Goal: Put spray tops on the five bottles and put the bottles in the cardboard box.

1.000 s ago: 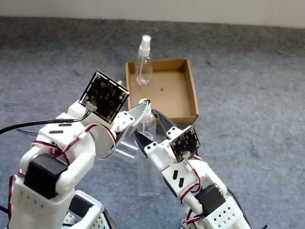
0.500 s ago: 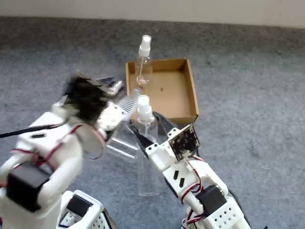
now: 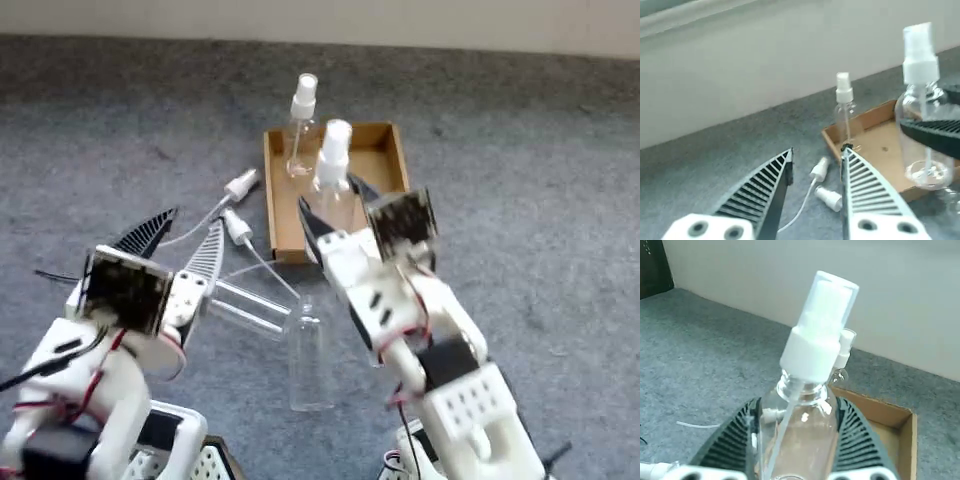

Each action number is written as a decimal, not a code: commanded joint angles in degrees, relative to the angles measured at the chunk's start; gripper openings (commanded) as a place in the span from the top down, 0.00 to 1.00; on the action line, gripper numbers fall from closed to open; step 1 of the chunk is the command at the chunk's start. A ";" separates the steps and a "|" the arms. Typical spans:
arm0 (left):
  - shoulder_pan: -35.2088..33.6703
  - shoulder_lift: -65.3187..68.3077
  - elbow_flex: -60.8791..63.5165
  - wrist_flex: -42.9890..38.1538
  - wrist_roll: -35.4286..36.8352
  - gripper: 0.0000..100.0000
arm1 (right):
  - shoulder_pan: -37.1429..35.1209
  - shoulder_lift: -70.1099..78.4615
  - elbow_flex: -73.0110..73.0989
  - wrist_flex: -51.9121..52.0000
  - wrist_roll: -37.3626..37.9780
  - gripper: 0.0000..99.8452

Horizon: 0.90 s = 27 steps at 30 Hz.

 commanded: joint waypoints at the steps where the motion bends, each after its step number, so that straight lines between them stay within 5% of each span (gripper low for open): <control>1: -12.79 -3.74 16.84 -8.44 -0.70 0.84 | 1.19 14.37 -10.68 -5.58 4.84 1.00; 11: -23.34 -4.35 36.88 -19.16 2.81 0.84 | 5.67 33.63 -21.14 -10.77 6.59 0.99; 19: -20.88 -4.35 39.08 -21.10 2.81 0.84 | 11.82 44.18 -15.69 -42.24 6.07 1.00; 27: -20.88 -4.35 39.16 -20.84 2.81 0.84 | 14.73 64.48 -20.09 -57.63 6.07 1.00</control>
